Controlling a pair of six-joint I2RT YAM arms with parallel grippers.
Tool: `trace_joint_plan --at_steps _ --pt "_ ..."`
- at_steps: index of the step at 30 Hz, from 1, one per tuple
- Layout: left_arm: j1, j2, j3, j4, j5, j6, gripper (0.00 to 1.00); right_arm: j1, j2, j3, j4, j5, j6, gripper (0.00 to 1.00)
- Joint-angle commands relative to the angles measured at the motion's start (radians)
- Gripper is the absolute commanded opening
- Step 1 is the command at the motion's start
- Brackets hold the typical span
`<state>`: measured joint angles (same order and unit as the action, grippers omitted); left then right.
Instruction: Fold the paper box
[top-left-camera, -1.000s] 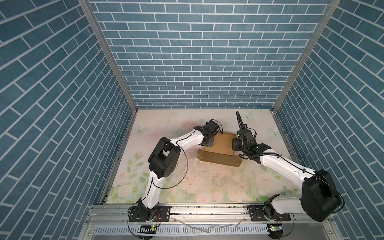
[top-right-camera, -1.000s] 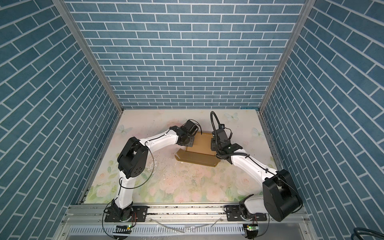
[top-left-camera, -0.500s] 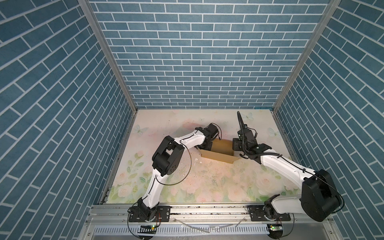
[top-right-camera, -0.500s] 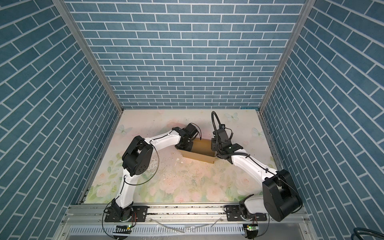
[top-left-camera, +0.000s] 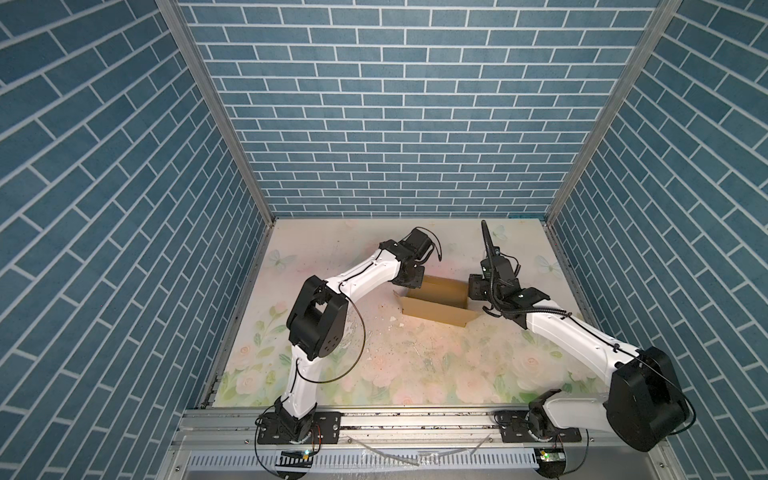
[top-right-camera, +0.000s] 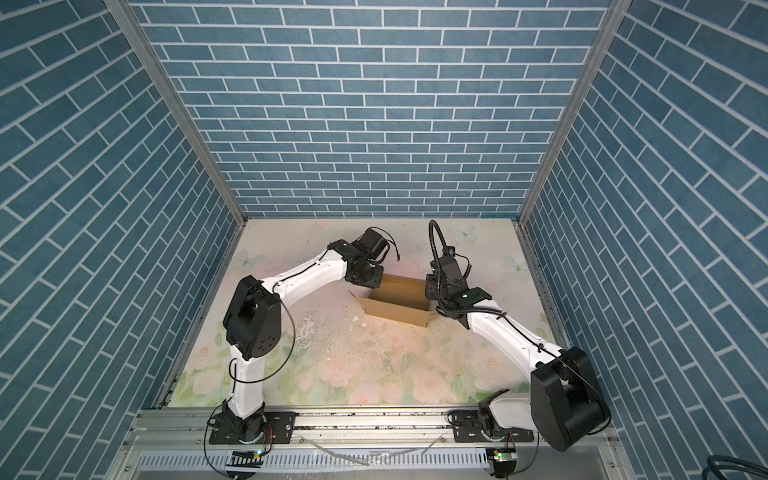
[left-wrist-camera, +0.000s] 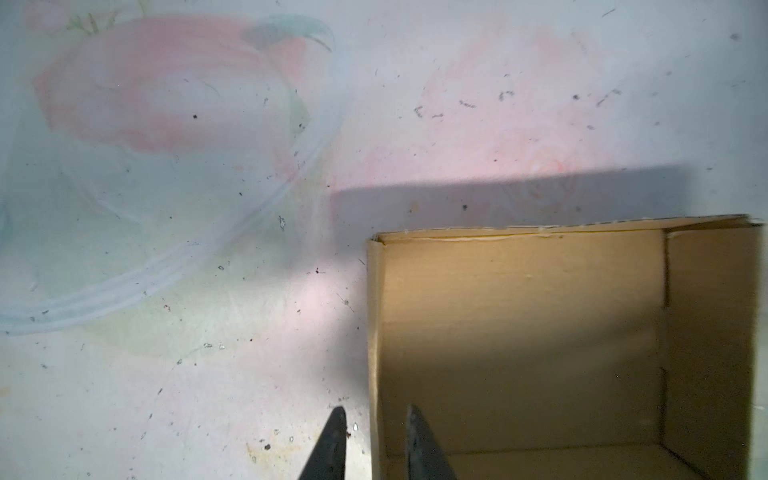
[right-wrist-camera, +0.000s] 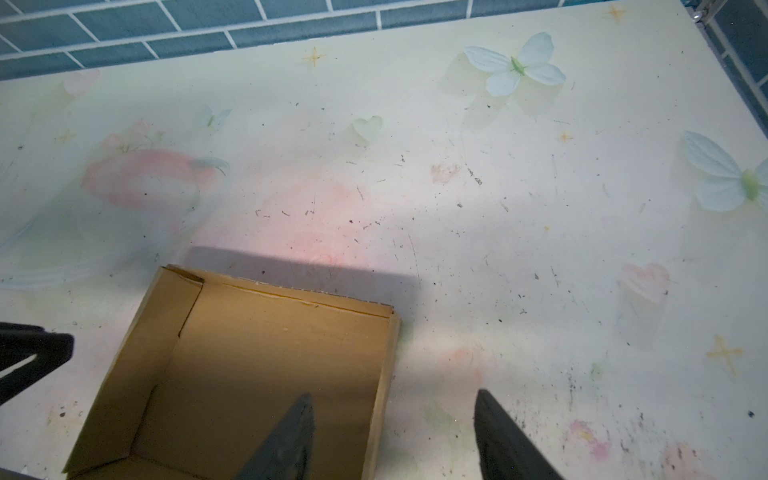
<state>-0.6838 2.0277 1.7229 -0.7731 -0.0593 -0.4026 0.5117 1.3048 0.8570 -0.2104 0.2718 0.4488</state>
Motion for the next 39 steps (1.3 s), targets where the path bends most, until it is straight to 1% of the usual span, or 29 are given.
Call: trace_joint_plan --at_steps 1,4,7,13,16,21,25,27,29,31,32,34,36,39 --pt "0.016 -0.046 -0.013 -0.018 0.019 0.010 0.27 -0.029 -0.031 -0.026 -0.034 -0.007 0.021 0.61" --pt "0.030 -0.091 -0.017 -0.024 0.020 0.006 0.27 -0.062 -0.047 -0.030 -0.035 -0.035 0.011 0.60" --pt "0.047 -0.147 -0.025 -0.051 -0.006 0.003 0.27 -0.090 -0.065 -0.039 -0.022 -0.072 -0.008 0.59" --pt "0.070 -0.302 -0.070 -0.127 -0.125 -0.025 0.27 -0.136 -0.060 -0.045 0.015 -0.191 -0.036 0.57" --pt "0.073 -0.410 -0.125 -0.154 -0.171 -0.055 0.27 -0.146 -0.044 -0.038 0.014 -0.228 -0.044 0.54" --pt "0.062 -0.595 -0.287 -0.156 -0.160 -0.146 0.26 -0.152 -0.044 -0.027 0.013 -0.270 -0.052 0.50" --pt "-0.003 -0.721 -0.430 -0.160 -0.184 -0.245 0.25 -0.155 -0.028 0.014 -0.021 -0.317 -0.071 0.44" --pt "-0.056 -0.763 -0.486 -0.157 -0.201 -0.297 0.25 -0.154 -0.013 0.034 -0.039 -0.340 -0.078 0.42" --pt "-0.118 -0.789 -0.528 -0.146 -0.218 -0.350 0.25 -0.155 0.001 0.042 -0.041 -0.353 -0.082 0.41" --pt "-0.184 -0.794 -0.557 -0.124 -0.227 -0.392 0.25 -0.154 0.016 0.049 -0.042 -0.354 -0.089 0.39" --pt "-0.205 -0.789 -0.564 -0.115 -0.229 -0.409 0.25 -0.154 0.024 0.053 -0.040 -0.390 -0.096 0.39" --pt "-0.245 -0.770 -0.579 -0.085 -0.229 -0.425 0.25 -0.154 0.039 0.062 -0.041 -0.417 -0.115 0.37" --pt "-0.262 -0.751 -0.592 -0.052 -0.228 -0.433 0.25 -0.155 0.056 0.070 -0.047 -0.448 -0.133 0.37" --pt "-0.263 -0.726 -0.607 0.000 -0.231 -0.424 0.25 -0.154 0.076 0.075 -0.049 -0.503 -0.152 0.36"
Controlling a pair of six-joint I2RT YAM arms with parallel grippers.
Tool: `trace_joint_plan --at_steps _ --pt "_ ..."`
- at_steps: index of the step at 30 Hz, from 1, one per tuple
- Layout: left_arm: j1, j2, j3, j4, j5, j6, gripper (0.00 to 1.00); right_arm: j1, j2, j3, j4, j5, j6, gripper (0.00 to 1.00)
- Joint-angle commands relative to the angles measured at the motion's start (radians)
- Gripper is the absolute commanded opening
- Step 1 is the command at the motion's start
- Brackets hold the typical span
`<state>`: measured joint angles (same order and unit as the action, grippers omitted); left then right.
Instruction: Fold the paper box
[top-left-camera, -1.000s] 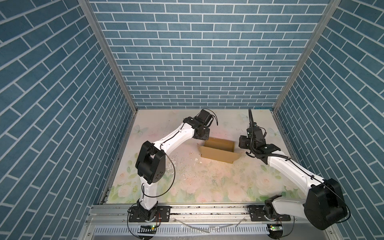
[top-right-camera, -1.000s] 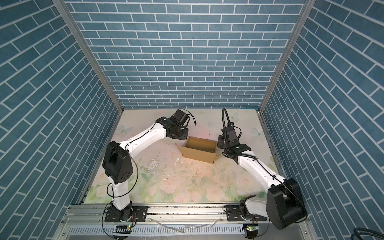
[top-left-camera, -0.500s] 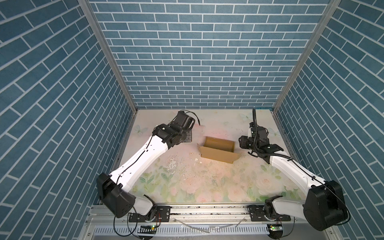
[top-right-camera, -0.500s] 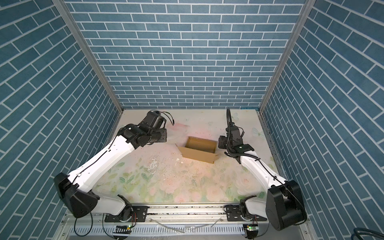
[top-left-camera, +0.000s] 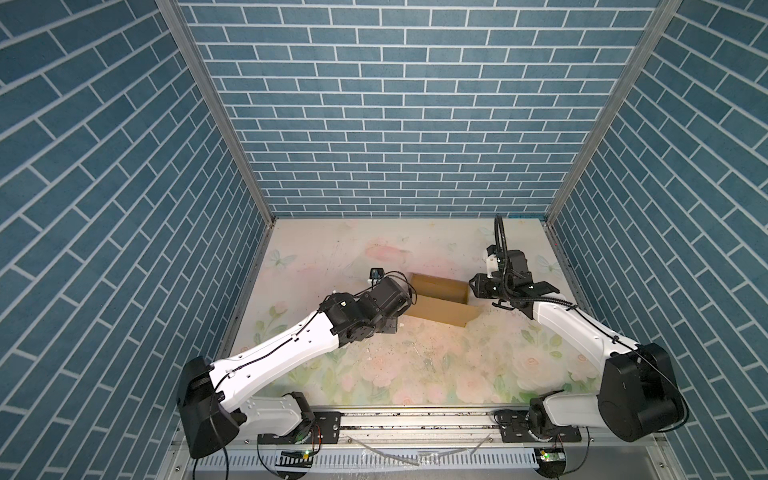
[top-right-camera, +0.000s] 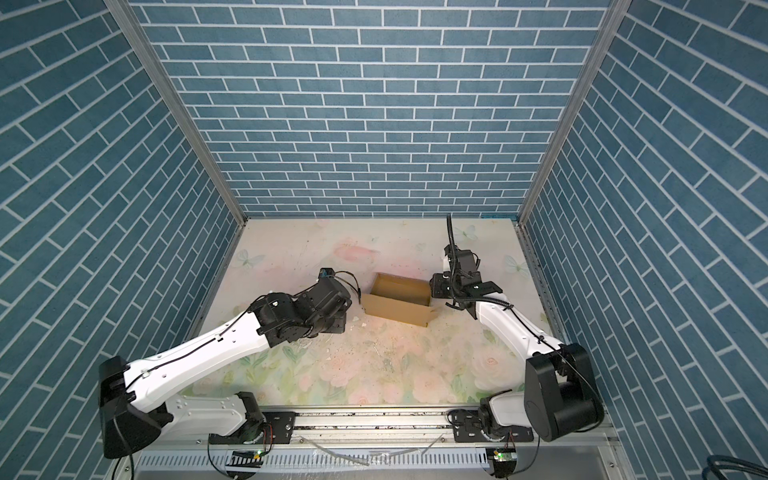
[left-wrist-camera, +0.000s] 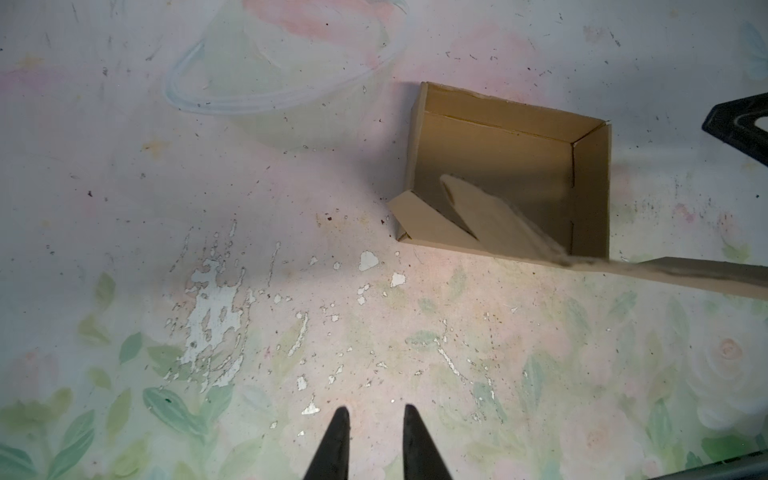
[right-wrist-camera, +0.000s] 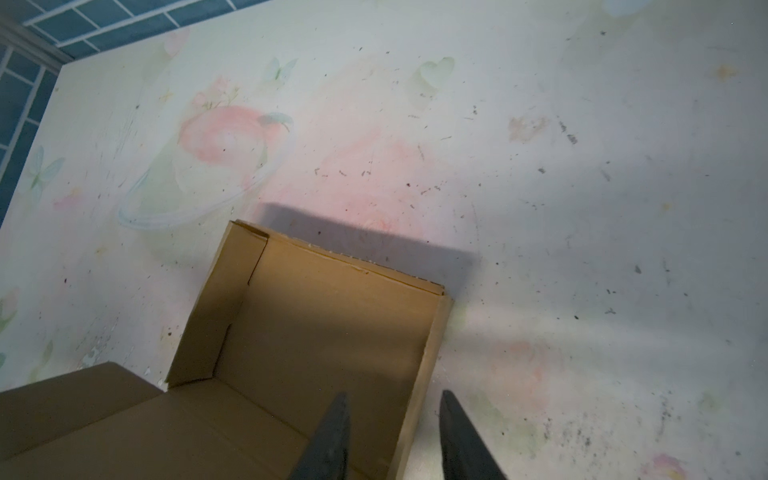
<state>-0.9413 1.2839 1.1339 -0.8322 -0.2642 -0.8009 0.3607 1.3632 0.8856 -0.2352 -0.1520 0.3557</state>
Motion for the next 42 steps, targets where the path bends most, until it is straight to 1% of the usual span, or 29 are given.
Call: trace_joint_plan --at_steps 1,5,7,13,20,25,31,42 --pt "-0.005 0.027 -0.021 0.079 -0.028 -0.018 0.25 -0.003 0.023 0.047 -0.025 -0.103 -0.063 0.35" --pt "0.006 0.079 -0.011 0.125 -0.032 0.016 0.25 0.005 0.036 0.067 -0.038 -0.185 -0.073 0.33" --pt "0.019 0.105 -0.016 0.158 -0.021 0.027 0.25 0.015 0.035 0.081 -0.061 -0.199 -0.086 0.33" --pt "0.097 0.173 -0.027 0.278 0.049 0.068 0.25 0.059 0.021 0.098 -0.132 -0.194 -0.115 0.32" --pt "0.161 0.268 0.027 0.355 0.103 0.131 0.25 0.122 0.001 0.091 -0.157 -0.187 -0.112 0.31" --pt "0.187 0.323 0.069 0.392 0.130 0.159 0.25 0.159 0.009 0.090 -0.135 -0.194 -0.080 0.30" --pt "0.219 0.388 0.122 0.439 0.173 0.172 0.25 0.211 0.043 0.125 -0.128 -0.185 -0.061 0.29" --pt "0.246 0.543 0.311 0.453 0.239 0.189 0.25 0.258 0.111 0.195 -0.095 -0.180 -0.035 0.28"
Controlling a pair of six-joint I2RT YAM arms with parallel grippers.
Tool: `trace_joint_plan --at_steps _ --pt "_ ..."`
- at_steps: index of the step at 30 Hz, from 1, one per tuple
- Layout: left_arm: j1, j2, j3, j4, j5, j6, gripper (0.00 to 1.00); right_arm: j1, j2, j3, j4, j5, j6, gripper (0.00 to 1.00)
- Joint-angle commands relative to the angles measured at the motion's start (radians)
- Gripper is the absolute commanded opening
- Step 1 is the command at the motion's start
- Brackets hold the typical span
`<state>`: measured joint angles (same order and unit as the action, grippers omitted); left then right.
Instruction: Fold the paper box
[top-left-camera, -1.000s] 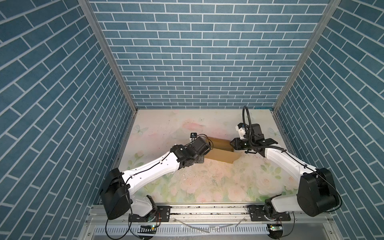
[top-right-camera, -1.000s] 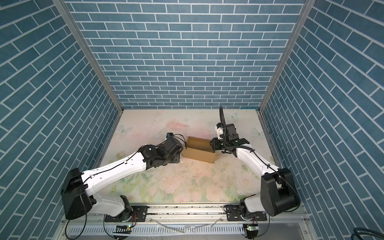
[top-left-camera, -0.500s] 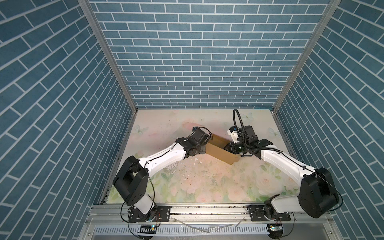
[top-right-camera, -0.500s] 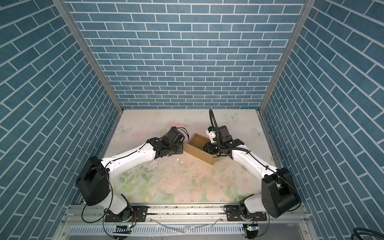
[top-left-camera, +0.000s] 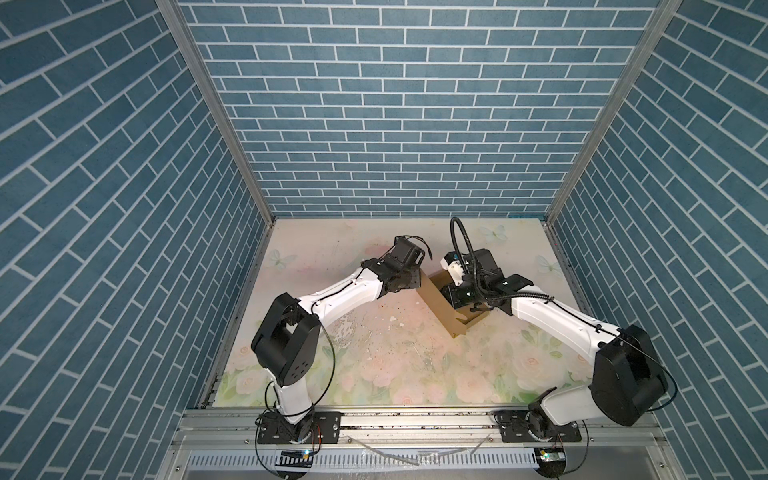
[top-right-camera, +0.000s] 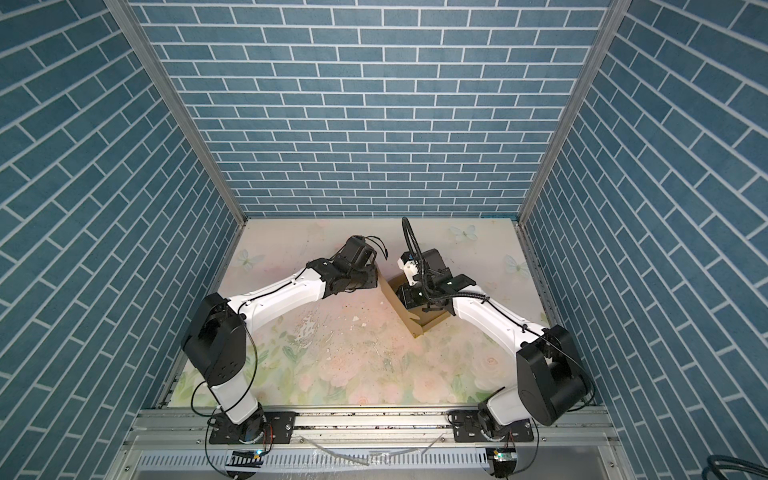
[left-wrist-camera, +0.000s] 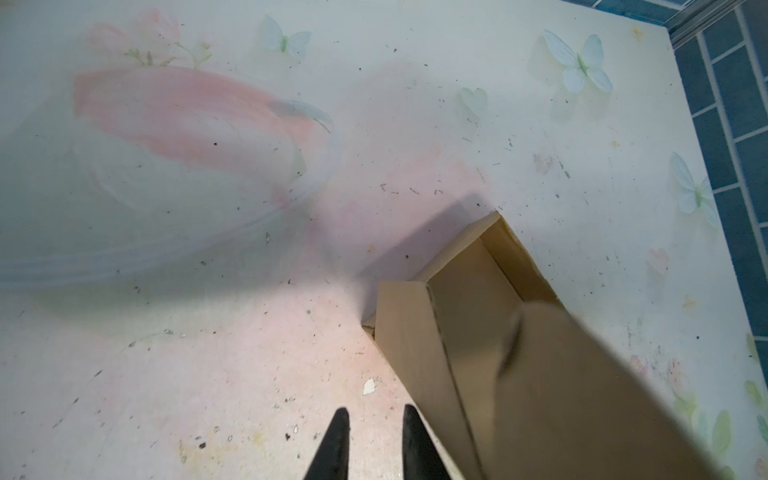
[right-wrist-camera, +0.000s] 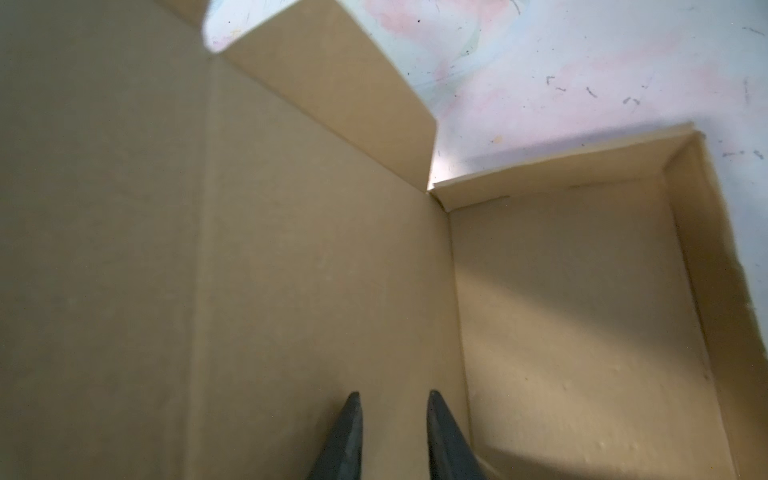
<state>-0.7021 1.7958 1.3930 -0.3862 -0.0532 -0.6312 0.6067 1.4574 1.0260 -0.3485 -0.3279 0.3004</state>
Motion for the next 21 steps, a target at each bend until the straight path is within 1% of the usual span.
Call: trace_joint_plan --at_steps 1,5,8,11,15,17,21 --pt "0.007 0.046 0.073 0.005 0.035 0.022 0.25 0.013 0.019 0.054 0.025 -0.003 0.023 0.28" --pt "0.009 0.105 0.166 -0.015 0.070 0.030 0.25 0.016 0.007 0.046 0.046 0.029 0.044 0.28" --pt "0.009 0.115 0.194 -0.041 0.081 0.039 0.25 0.015 -0.028 0.034 0.016 0.108 0.054 0.29" --pt "0.010 0.076 0.153 -0.051 0.069 0.050 0.25 0.012 -0.077 0.010 -0.024 0.175 0.053 0.29" --pt "0.013 -0.005 0.055 -0.056 0.062 0.054 0.25 0.007 -0.131 -0.027 -0.063 0.203 0.054 0.29" --pt "0.013 -0.044 0.004 -0.056 0.071 0.052 0.25 0.007 -0.151 -0.048 -0.070 0.201 0.055 0.29" --pt "0.012 -0.119 -0.098 -0.038 0.102 0.025 0.25 0.007 -0.172 -0.107 -0.044 0.147 0.067 0.29"
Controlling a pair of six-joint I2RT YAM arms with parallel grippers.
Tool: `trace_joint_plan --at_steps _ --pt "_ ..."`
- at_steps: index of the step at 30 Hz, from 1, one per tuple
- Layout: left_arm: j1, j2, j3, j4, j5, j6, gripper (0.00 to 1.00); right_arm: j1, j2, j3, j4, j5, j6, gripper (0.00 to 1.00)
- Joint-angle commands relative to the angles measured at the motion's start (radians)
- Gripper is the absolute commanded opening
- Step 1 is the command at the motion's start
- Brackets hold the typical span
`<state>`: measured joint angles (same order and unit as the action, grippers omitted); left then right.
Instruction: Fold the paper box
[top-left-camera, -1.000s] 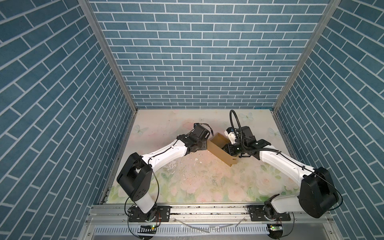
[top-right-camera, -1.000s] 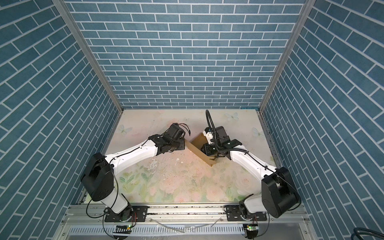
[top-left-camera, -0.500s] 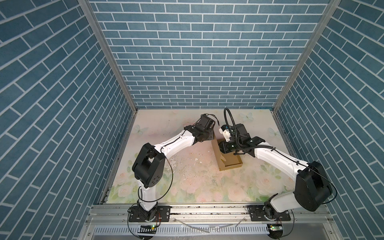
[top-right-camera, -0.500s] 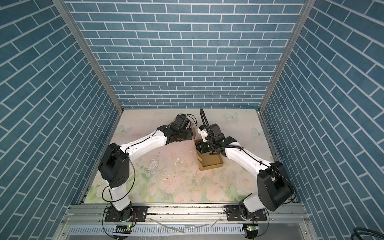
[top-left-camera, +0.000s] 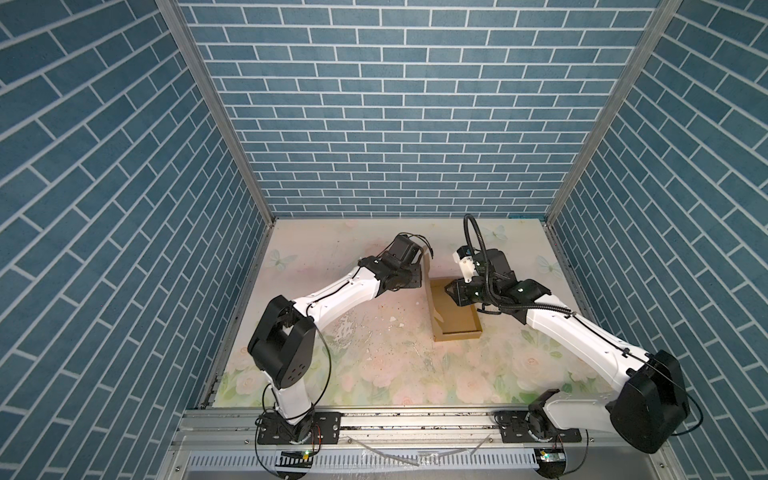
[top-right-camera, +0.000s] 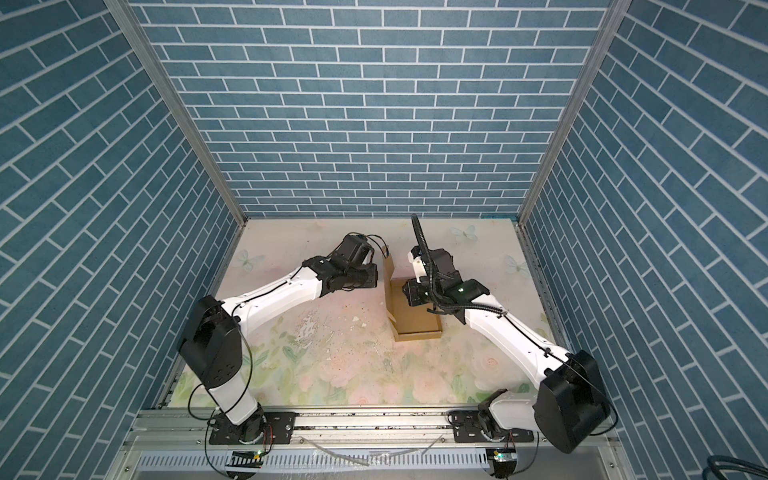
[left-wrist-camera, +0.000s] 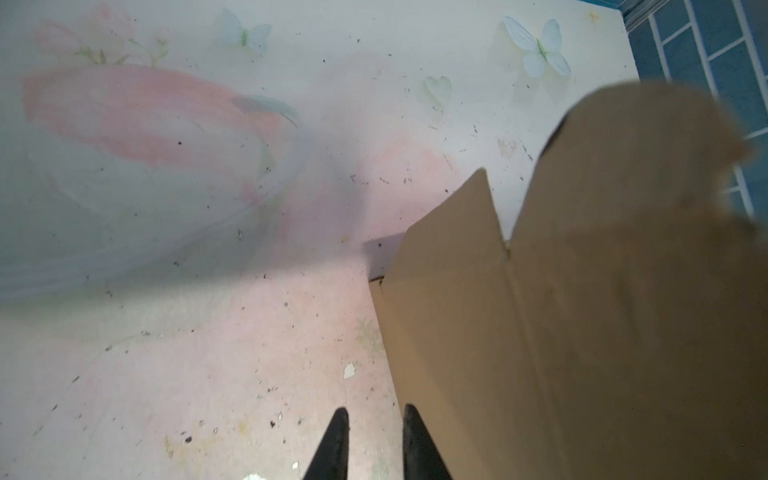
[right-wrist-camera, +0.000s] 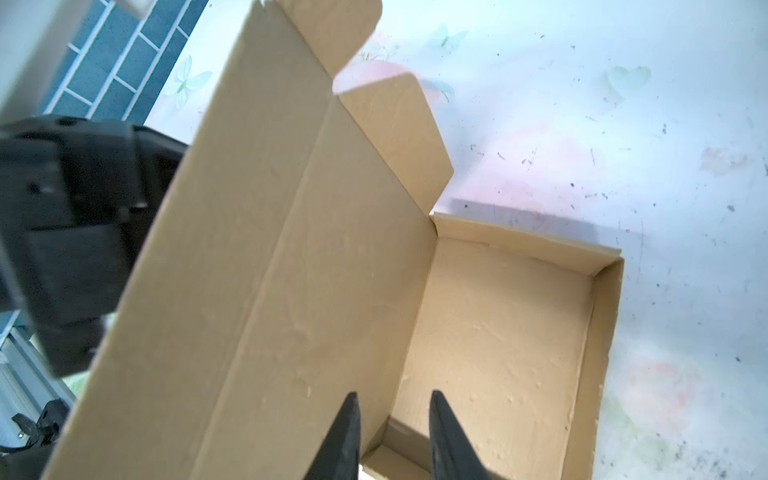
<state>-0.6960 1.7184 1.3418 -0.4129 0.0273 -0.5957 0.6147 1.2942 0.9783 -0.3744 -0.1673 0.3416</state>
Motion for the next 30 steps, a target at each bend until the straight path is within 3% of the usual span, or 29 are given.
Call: trace_joint_plan --at_steps 1,11,25,30 --pt "0.004 -0.056 -0.069 -0.005 0.031 -0.019 0.25 0.001 -0.007 -0.074 -0.002 -0.037 0.029 0.29" --pt "-0.016 -0.033 -0.074 0.041 0.065 -0.049 0.25 0.048 0.039 -0.161 0.116 -0.108 0.067 0.27" --pt "-0.001 0.154 0.183 -0.001 0.116 0.011 0.25 0.133 0.118 -0.162 0.316 -0.057 0.162 0.26" --pt "0.013 0.224 0.285 -0.039 0.163 0.041 0.25 0.176 0.160 -0.181 0.468 0.001 0.223 0.25"
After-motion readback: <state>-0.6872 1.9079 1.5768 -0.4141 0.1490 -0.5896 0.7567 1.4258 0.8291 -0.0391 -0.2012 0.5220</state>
